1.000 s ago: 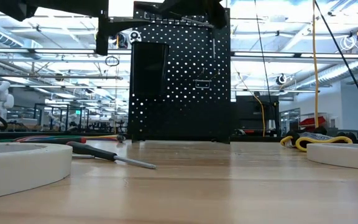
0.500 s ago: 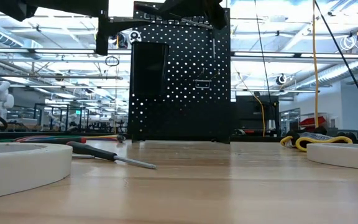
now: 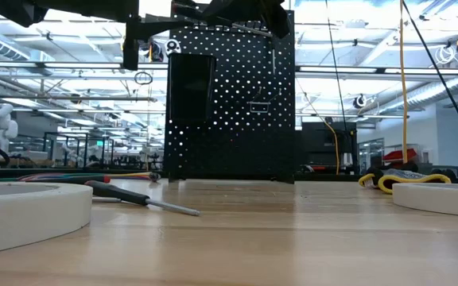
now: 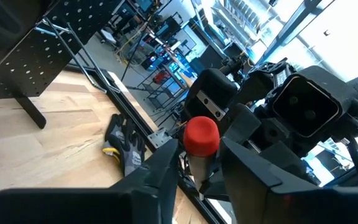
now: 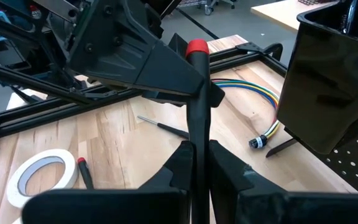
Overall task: Hang tools onto peg board
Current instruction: Hang the nut driver on the peg board
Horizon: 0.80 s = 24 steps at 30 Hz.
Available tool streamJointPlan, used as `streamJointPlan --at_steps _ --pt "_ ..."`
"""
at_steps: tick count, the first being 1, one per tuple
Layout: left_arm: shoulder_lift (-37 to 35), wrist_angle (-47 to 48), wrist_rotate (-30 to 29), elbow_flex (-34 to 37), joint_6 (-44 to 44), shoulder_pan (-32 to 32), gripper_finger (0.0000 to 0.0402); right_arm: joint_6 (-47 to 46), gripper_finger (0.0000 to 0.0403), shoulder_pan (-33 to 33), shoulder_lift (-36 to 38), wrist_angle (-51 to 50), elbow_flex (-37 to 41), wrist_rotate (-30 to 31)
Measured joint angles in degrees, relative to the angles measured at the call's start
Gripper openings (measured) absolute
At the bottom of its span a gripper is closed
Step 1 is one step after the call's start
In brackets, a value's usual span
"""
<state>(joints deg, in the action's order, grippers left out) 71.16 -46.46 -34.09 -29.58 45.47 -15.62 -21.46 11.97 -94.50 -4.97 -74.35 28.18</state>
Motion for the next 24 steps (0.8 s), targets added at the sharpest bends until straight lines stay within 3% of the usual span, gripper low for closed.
streamJointPlan --at_steps 10,17,24 --pt "0.0 -0.7 2.6 0.0 -7.2 0.0 0.0042 -0.2 0.0021 0.0 0.0 0.0 0.0 -0.1" --pt "0.0 -1.1 2.7 0.0 -8.7 0.0 0.004 -0.2 0.0025 0.0 0.0 0.0 0.0 0.0" --pt "0.0 -0.4 2.8 0.0 -10.0 0.2 0.004 -0.3 0.0115 0.0 0.0 0.1 0.0 0.4"
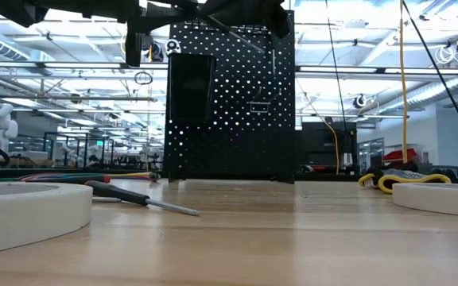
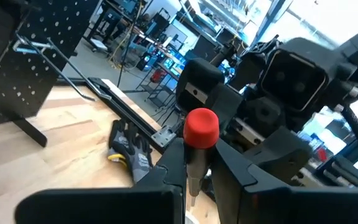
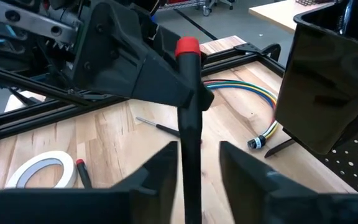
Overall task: Hang tools onto peg board
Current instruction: Hang the nut driver on the peg board
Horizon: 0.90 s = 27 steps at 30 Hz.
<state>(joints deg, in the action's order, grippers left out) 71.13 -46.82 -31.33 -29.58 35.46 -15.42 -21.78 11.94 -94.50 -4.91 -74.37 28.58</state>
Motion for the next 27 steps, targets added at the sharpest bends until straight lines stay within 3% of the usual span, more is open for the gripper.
streamJointPlan --at_steps 7,11,14,22,27 --pt "0.0 0.0 0.0 0.0 -2.0 0.3 0.004 1.6 0.0193 -0.1 3.1 -2.9 0.0 -0.2" --pt "-0.3 0.7 0.3 -0.1 -3.1 1.2 0.004 2.5 0.0213 -0.1 8.3 -9.9 0.0 0.0" --pt "-1.9 7.6 5.1 -3.2 -2.8 2.9 0.004 3.3 0.0216 -0.1 12.6 -16.3 0.0 0.7" --pt "-3.1 44.0 8.4 -26.2 -11.3 6.9 0.004 2.2 0.0209 -0.3 19.7 -34.8 0.2 7.4" --pt "-1.2 57.0 8.4 -40.1 -14.2 11.5 0.004 0.9 0.0208 -0.4 23.3 -34.1 6.9 8.1"
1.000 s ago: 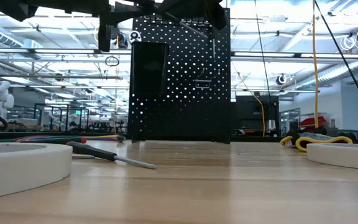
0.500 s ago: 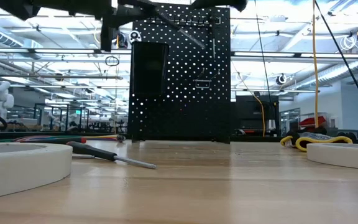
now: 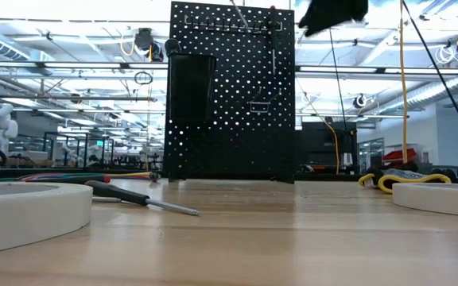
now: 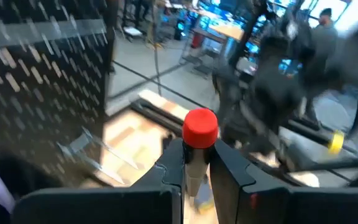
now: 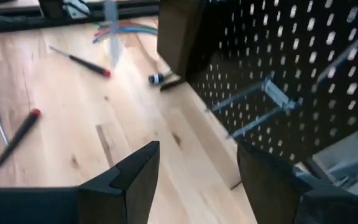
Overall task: Hang tools onto peg board
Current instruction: Hang the nut driver on the peg board
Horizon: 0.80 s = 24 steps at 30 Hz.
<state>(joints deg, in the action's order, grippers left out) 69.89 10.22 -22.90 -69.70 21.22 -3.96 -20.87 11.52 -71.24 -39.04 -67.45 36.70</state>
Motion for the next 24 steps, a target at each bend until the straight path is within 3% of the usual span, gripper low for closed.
streamJointPlan --at_steps 11,18,24 --pt "13.4 15.0 8.7 -28.0 -9.9 10.3 0.004 -6.5 0.0208 -2.9 8.2 26.0 23.1 -9.4" --pt "25.3 24.1 10.7 -44.8 -15.9 15.9 0.004 -5.9 0.0208 -3.1 8.3 26.9 24.0 -10.5" --pt "31.4 27.0 12.3 -51.7 -17.3 19.2 0.004 -3.6 0.0208 -3.3 8.8 26.3 24.0 -11.6"
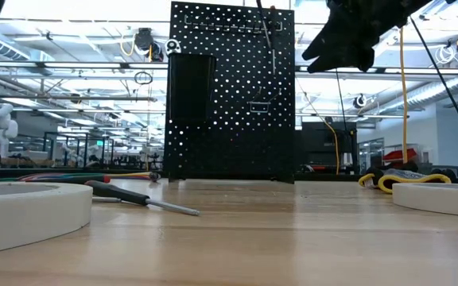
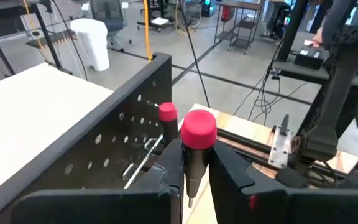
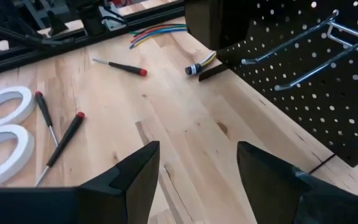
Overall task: Hang tools onto peg board
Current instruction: Hang the nut driver on the peg board
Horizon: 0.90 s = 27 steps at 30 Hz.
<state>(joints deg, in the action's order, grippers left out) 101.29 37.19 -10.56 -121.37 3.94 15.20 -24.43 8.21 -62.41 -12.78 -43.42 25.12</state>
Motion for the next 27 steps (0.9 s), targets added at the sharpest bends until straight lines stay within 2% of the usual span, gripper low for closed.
streamJointPlan --at_steps 4,10,27 --pt "1.3 0.0 1.6 -0.9 0.0 1.0 0.004 1.1 0.0208 0.0 0.1 -0.5 0.0 0.0" --pt "1.4 1.5 1.6 -1.0 0.0 1.8 0.004 1.1 0.0208 0.0 0.1 -3.6 0.1 0.0" --pt "1.5 2.2 1.8 -1.0 -1.8 3.2 0.004 1.3 0.0208 -2.3 0.1 -3.8 0.1 0.0"
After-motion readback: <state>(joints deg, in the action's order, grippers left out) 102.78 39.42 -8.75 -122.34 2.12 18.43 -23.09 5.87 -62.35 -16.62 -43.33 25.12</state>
